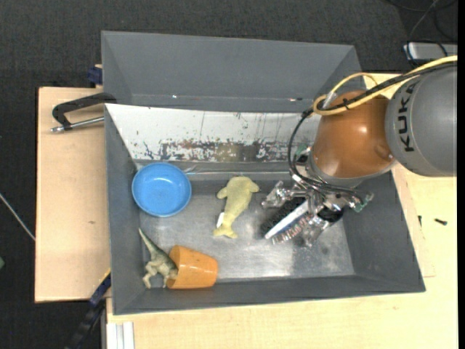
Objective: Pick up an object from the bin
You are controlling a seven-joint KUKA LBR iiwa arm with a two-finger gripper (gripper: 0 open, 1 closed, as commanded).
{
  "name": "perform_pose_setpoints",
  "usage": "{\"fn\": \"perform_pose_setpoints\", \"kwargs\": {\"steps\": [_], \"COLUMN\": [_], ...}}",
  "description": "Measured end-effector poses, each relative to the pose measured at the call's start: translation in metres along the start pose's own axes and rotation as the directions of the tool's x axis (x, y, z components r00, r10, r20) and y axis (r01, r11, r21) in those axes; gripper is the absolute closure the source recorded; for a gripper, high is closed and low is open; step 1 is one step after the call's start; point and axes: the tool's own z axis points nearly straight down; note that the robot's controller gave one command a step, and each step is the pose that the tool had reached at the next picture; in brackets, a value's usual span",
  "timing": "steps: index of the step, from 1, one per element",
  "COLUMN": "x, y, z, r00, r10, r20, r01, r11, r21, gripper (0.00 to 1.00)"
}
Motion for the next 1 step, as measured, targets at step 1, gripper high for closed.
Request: {"fn": "perform_pose_setpoints", "kwargs": {"steps": [1], "x": [-0.0041], "y": [-0.0006], "z": [-0.0027], "r00": [1.0], "r10": [0.0], "r20": [0.013], "r01": [0.0], "r11": [1.0], "r21": [0.006], "gripper": [1.0]}}
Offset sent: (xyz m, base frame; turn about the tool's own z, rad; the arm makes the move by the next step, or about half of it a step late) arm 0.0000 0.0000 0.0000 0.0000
